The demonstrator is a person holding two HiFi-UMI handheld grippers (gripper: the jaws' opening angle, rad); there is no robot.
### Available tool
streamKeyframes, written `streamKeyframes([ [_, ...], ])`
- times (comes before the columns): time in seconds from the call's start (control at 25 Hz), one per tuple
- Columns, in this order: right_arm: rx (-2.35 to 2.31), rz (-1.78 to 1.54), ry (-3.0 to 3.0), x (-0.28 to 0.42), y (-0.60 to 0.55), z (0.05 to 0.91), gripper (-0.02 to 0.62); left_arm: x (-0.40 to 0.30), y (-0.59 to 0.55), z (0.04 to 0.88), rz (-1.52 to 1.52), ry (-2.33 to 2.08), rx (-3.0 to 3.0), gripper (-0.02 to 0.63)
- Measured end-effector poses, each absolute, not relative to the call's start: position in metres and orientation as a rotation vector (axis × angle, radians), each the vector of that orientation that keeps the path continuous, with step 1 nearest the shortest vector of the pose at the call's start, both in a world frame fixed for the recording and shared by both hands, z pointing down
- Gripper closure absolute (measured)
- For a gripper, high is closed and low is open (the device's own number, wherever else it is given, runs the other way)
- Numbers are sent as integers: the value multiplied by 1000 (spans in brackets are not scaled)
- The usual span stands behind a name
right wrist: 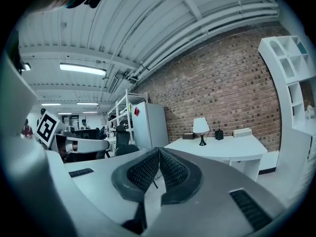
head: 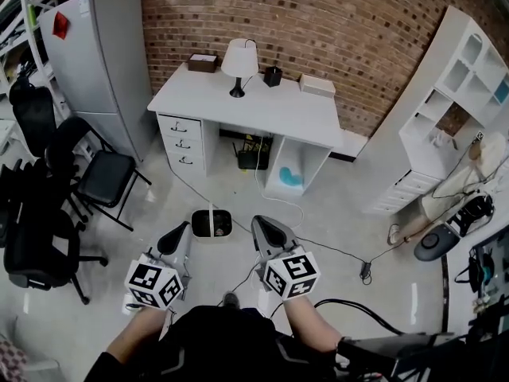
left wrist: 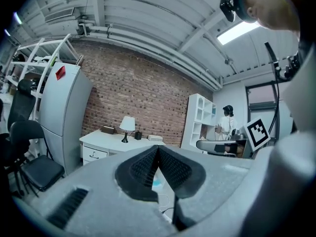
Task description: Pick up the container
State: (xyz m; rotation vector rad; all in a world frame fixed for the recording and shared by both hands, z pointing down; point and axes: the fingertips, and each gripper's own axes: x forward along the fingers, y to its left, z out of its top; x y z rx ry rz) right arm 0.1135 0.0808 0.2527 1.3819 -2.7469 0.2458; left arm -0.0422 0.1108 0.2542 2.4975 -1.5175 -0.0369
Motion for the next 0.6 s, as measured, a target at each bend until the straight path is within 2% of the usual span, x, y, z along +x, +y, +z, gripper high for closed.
streamKeyframes([
  [0.2, 1287, 97, -2754, 129, 54, 241, 588, -17, 84, 254, 12, -1555, 2459, 600],
  [0.6, 1240, 177, -2822, 145, 12, 248, 588, -6, 56, 259, 82, -1622, 2406, 600],
])
